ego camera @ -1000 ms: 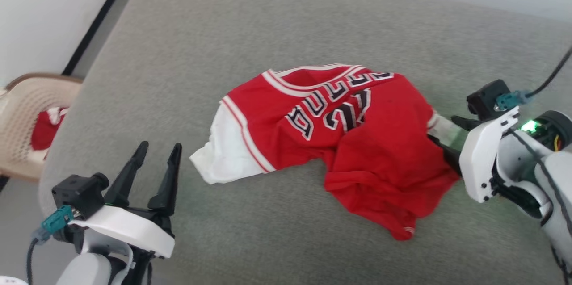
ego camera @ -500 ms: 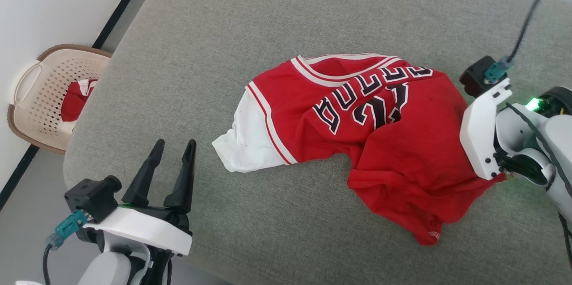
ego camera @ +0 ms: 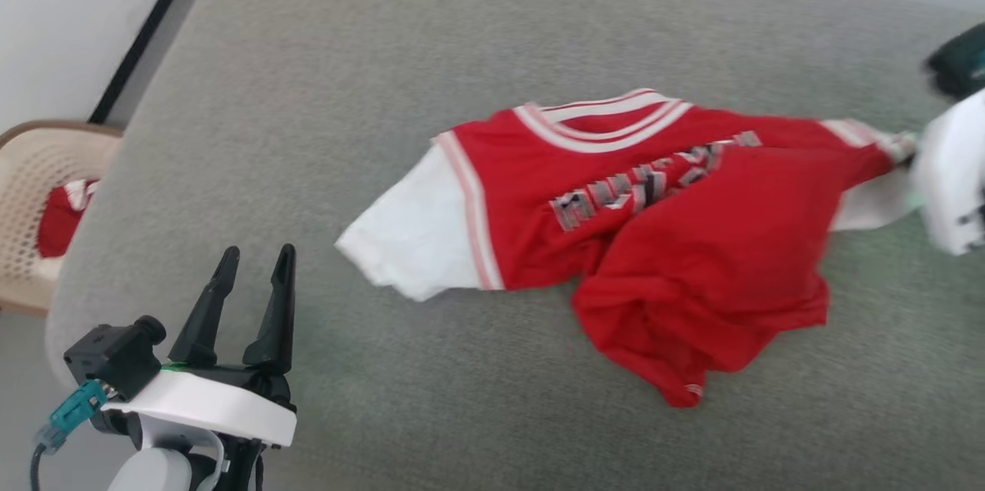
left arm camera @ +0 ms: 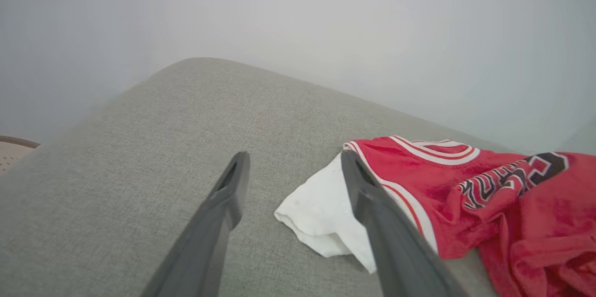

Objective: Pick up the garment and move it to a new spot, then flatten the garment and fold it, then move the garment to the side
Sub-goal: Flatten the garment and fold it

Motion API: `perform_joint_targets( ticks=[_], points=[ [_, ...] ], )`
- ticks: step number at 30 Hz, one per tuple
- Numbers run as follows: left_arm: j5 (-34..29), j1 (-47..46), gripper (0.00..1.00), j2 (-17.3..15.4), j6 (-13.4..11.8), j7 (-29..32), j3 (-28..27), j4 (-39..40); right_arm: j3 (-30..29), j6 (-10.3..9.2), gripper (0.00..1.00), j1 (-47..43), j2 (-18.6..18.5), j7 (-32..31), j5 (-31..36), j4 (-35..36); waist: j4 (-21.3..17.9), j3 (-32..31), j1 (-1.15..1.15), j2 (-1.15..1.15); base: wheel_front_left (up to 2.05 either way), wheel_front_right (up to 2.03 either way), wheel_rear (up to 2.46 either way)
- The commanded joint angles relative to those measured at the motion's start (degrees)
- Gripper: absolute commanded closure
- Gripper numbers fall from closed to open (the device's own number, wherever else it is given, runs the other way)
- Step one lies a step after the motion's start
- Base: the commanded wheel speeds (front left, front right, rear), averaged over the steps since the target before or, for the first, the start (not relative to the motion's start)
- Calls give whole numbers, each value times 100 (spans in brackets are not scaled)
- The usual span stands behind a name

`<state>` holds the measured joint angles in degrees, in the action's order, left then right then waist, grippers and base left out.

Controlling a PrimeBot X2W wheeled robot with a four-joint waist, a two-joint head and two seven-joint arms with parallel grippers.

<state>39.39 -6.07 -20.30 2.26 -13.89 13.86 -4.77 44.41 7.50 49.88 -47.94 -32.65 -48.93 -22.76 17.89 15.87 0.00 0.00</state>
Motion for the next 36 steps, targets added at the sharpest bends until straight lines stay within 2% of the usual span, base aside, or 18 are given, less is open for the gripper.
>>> perform_joint_targets(
  ticks=[1, 4, 7, 13, 14, 15, 16, 17, 18, 19, 26, 36],
  points=[
    [20, 65, 0, -43, -21, -25, -16, 36, -78, -2, 100, -80, -92, 8, -28, -8, -93, -39, 0, 0, 0, 0, 0],
    [5, 54, 0, -67, -40, 8, -5, 98, -379, -2, 100, -253, -361, -112, -104, -100, -148, -50, 0, 0, 0, 0, 0],
    [2, 42, 0, -85, -65, 51, 13, 136, -644, -2, 100, -550, -420, -209, -173, -269, -176, -49, 0, 0, 0, 0, 0],
    [-38, -44, 0, -104, -56, 127, 78, 126, -1046, -2, 100, -1034, -36, 34, -172, -684, -168, 7, 0, 0, 0, 0, 0],
    [-39, -66, 0, -110, -49, 128, 92, 122, -1081, -2, 75, -1062, 52, 87, -125, -746, -172, 8, 0, 0, 0, 0, 0],
    [-39, -66, 0, -110, -49, 128, 92, 122, -1081, -2, 75, -1062, 52, 87, -125, -746, -172, 8, 0, 0, 0, 0, 0],
    [-38, -112, 0, -140, -38, 187, 108, 130, -1169, -2, 52, -1128, 222, 164, -88, -882, -186, 1, 0, 0, 0, 0, 0],
    [-38, -112, 0, -140, -38, 187, 108, 130, -1169, -2, 52, -1128, 222, 164, -88, -882, -186, 1, 0, 0, 0, 0, 0],
    [-46, -127, 0, -161, -29, 208, 118, 135, -1196, -2, 13, -1157, 284, 194, -49, -922, -199, -9, 0, 0, 0, 0, 0],
    [-31, -148, 0, -176, -29, 255, 123, 145, -1233, -2, 0, -1165, 340, 209, -25, -961, -219, -25, 0, 0, 0, 0, 0],
    [162, -316, 0, -448, 18, 784, 123, 269, -1466, -2, 0, -1252, 585, 507, 137, -563, -543, -159, 0, 0, 0, 0, 0],
    [532, -1010, 0, -927, 85, 2115, 183, 294, -2283, -2, 0, -2051, 945, 1545, 672, 642, -1156, -190, 0, 0, 0, 0, 0]
  ],
)
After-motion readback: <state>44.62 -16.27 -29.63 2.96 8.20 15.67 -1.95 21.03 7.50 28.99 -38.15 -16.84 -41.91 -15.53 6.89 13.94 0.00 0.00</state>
